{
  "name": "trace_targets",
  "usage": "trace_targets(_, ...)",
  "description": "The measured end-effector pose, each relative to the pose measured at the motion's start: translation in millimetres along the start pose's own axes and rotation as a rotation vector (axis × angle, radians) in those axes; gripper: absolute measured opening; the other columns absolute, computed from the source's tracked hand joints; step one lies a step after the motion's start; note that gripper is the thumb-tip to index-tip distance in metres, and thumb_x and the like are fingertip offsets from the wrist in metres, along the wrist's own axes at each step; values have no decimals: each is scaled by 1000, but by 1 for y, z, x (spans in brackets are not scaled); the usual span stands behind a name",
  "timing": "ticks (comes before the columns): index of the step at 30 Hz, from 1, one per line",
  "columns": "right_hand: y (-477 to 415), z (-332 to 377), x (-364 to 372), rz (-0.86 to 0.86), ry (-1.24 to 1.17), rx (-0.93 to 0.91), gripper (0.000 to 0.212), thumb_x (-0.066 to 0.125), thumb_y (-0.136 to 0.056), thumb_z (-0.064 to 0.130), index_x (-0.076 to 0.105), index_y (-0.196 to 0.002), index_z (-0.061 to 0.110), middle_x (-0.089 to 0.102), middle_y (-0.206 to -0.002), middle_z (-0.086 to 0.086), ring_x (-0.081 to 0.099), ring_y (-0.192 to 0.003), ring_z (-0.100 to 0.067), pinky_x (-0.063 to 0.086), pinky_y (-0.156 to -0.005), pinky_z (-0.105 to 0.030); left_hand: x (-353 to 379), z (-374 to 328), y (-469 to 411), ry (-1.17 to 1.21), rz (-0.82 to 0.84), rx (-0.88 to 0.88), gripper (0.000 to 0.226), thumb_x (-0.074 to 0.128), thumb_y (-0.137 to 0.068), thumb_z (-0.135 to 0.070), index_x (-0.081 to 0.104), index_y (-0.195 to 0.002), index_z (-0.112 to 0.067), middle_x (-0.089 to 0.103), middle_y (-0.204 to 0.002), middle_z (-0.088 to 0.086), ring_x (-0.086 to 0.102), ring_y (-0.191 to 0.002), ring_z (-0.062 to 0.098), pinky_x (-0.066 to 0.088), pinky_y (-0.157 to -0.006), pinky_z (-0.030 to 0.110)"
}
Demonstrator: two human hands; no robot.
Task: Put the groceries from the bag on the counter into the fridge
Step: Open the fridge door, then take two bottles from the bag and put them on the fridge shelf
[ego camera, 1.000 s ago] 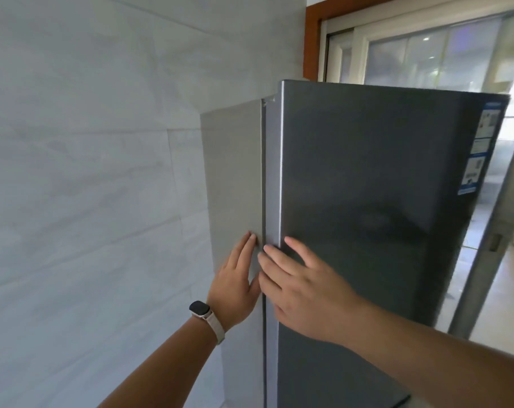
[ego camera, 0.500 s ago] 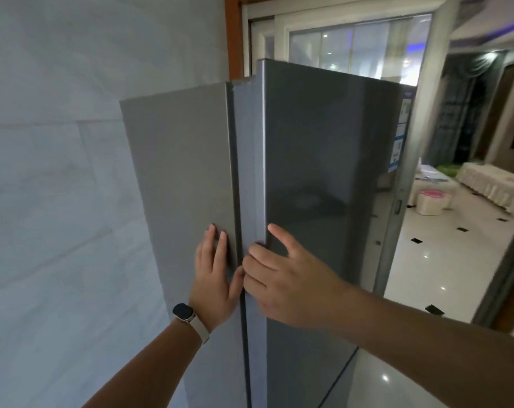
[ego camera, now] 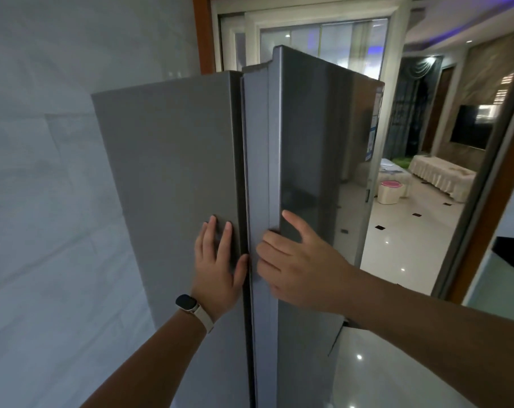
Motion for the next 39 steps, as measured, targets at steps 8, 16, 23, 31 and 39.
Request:
trace_targets(8, 57, -14, -26, -77, 37, 91, 13, 55, -90, 25, 61, -86, 14, 64, -94, -8, 58, -104, -25, 23, -112, -60, -1, -5, -1, 20, -71, 16, 63, 46, -97, -38, 24, -150, -13, 24, -155, 26, 23, -143, 46, 29, -113, 57)
trace_targets(16, 97, -23, -42, 29, 62, 220, 16, 58, -90, 24, 69, -84, 14, 68, -99, -9, 60, -109, -25, 27, -113, -57, -6, -49, -3, 16, -187, 142, 62, 56, -88, -26, 37, -142, -2, 29, -150, 32, 26, -140, 49, 25, -113, 61)
trace_targets(23, 145, -41, -79, -34, 92, 396, 12, 55, -86, 24, 59, -93, 15, 51, -107, -8, 53, -105, -27, 29, -110, -59, -4, -119, -14, 126, -169, 308, 60, 59, -89, -29, 39, -142, -9, 33, -151, 23, 31, -141, 40, 25, -111, 63)
trace_targets(31, 210, -61, -97, 44, 145, 574, 35, 64, -80, 22, 54, -112, 11, 45, -125, -16, 48, -118, -36, 24, -113, -62, 18, -203, -40, 359, -27, 467, 61, 54, -95, -34, 32, -147, -10, 30, -155, 20, 32, -142, 37, 23, -117, 46)
trace_targets(39, 263, -81, -107, 100, 129, 673, 45, 68, -79, 22, 54, -121, 12, 42, -137, -18, 44, -129, -39, 35, -108, -61, 53, -276, -62, 367, 72, 550, 53, 57, -95, -30, 45, -143, -13, 39, -152, 15, 36, -140, 34, 34, -110, 53)
Point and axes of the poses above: each hand's wrist, its own y-axis away from the middle knuckle, its own x-axis out of the palm, z = x × y, the point moved 10 cm from there along -y, towards the middle knuckle
